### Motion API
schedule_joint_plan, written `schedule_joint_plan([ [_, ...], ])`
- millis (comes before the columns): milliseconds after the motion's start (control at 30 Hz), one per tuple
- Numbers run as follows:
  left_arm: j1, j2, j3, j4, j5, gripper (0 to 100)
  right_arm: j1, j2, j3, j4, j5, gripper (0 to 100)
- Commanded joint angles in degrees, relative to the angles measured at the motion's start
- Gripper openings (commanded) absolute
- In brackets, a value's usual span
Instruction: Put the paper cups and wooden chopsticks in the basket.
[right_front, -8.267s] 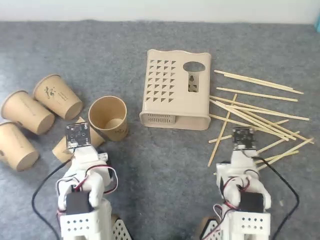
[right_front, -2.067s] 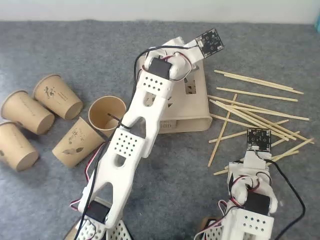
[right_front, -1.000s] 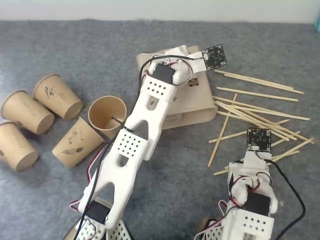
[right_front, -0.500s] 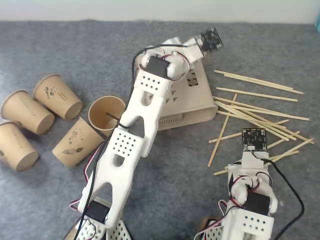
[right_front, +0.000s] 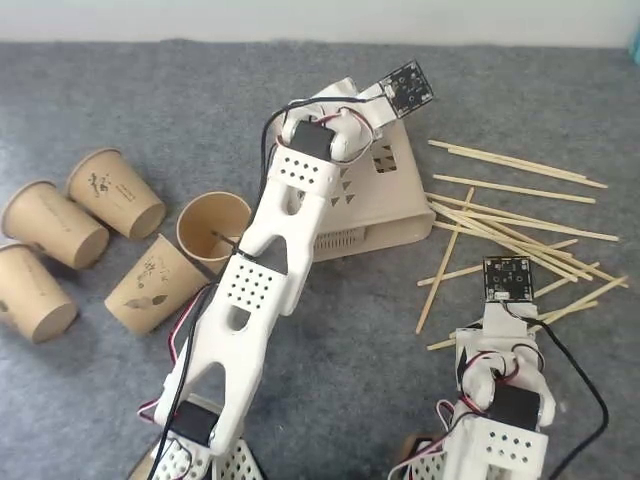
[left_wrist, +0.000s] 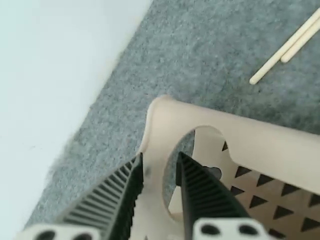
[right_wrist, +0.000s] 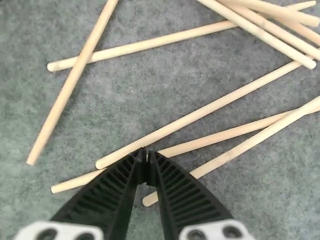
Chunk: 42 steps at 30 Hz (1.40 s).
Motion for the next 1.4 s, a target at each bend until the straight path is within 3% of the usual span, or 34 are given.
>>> schedule_joint_plan([
  [0,-0.44,-0.7,-2.42,-1.05,-0.53,11,0.31,0.22,-1.41,0.13,0.79,0.7],
  [133,-0.7,0.0,-1.71,-3.87,-0.62,11,0.31,0.22,-1.41,0.13,0.79,0.7],
  [367,-2.73,7.21,-1.71,-15.91,-0.62,6,0.4,0.22,-1.49,0.31,0.88,0.7],
  [700,-2.73,11.6,-2.15,-19.6,-4.13,1,0.4,0.22,-1.49,0.31,0.88,0.7],
  [1367,-0.79,-22.33,-2.24,2.73,-1.32,1,0.4,0.22,-1.58,0.22,0.88,0.7],
])
